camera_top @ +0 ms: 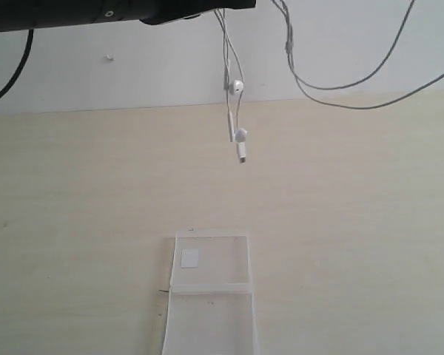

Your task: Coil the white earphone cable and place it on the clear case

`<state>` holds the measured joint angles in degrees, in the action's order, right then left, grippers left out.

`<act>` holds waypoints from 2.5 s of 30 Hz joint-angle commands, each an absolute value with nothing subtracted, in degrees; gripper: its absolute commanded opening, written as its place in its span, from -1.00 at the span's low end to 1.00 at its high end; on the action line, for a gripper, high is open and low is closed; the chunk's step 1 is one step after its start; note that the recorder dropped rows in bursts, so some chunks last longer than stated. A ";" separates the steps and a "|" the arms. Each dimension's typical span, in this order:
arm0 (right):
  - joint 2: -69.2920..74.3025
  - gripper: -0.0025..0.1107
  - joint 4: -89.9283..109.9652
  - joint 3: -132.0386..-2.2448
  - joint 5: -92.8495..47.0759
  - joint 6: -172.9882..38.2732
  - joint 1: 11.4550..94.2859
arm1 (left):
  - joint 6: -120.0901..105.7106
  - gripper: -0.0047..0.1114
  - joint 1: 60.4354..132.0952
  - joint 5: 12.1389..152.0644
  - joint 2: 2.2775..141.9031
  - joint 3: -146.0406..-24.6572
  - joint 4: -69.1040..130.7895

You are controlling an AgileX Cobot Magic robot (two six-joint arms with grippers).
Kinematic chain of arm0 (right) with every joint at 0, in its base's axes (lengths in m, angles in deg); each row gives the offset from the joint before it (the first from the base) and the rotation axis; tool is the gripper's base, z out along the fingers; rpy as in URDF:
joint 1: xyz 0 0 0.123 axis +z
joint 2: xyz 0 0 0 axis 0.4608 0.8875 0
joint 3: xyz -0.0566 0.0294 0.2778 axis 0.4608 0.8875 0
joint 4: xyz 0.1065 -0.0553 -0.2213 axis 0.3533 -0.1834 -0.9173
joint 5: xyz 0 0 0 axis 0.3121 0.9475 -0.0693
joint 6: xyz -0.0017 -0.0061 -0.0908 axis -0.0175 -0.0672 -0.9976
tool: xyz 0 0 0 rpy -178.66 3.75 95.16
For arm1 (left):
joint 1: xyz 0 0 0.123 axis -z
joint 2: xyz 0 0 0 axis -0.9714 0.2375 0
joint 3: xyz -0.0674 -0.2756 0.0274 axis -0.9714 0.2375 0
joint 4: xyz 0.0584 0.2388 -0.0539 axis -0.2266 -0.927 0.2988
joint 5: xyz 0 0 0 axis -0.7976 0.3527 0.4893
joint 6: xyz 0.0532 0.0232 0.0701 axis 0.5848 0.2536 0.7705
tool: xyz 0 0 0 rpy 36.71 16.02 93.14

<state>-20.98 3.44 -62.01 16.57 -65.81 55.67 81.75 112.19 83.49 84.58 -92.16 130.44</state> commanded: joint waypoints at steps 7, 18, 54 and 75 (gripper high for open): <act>-19.15 -0.96 1.98 -59.71 6.59 -66.66 55.41 | 79.00 -0.92 112.34 87.76 82.92 -84.47 130.79; -17.87 -0.96 -11.59 -61.33 3.14 -57.29 55.41 | 78.12 -0.92 112.34 90.33 82.88 -81.75 130.79; -12.54 -0.06 18.25 -63.69 12.19 -76.99 55.41 | 78.48 -0.92 112.20 84.56 81.34 -87.45 130.79; -12.47 0.08 39.31 -62.51 17.57 -91.50 55.41 | 78.58 -0.92 112.20 76.39 75.85 -87.45 130.79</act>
